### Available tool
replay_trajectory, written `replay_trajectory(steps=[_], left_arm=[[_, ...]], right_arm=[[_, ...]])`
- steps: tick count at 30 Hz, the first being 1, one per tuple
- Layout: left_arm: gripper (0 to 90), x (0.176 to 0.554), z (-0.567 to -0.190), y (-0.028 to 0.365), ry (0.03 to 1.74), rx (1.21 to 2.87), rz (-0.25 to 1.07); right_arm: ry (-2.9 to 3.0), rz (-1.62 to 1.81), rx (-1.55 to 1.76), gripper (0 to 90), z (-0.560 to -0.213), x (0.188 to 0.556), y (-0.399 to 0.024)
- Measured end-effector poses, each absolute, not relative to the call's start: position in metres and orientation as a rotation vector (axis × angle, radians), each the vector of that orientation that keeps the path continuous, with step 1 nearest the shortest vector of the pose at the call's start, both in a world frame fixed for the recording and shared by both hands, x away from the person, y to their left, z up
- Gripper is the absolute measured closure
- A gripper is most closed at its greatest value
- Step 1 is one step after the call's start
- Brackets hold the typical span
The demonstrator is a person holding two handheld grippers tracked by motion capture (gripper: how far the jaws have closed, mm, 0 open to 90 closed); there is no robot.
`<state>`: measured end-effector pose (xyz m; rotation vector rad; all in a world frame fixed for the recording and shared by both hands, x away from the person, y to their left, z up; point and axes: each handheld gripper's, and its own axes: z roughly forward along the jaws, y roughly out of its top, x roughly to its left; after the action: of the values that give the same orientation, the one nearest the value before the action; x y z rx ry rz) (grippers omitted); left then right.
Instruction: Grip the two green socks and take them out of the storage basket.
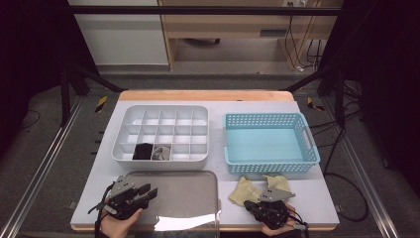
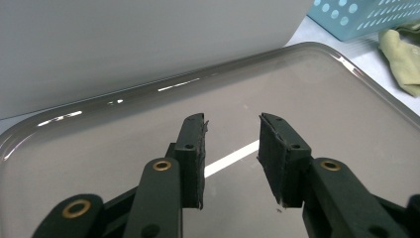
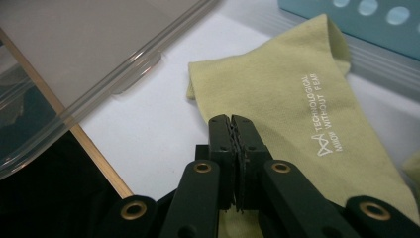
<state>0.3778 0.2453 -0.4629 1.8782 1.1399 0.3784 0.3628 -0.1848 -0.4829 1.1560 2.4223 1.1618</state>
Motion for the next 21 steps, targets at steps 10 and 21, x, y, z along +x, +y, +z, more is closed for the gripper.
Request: replay_trajectory(steps=[10, 21], left_arm=[[61.9, 0.379, -0.464, 0.243, 1.142, 1.884, 0.374], [61.9, 0.38, -0.464, 0.244, 1.142, 1.883, 0.368]], right_arm=[[2.285, 1.254, 1.148, 77.2, -0.469, 0.37, -0.18], [2.221, 1.106, 1.222, 64.9, -0.473, 0.411, -0.168]])
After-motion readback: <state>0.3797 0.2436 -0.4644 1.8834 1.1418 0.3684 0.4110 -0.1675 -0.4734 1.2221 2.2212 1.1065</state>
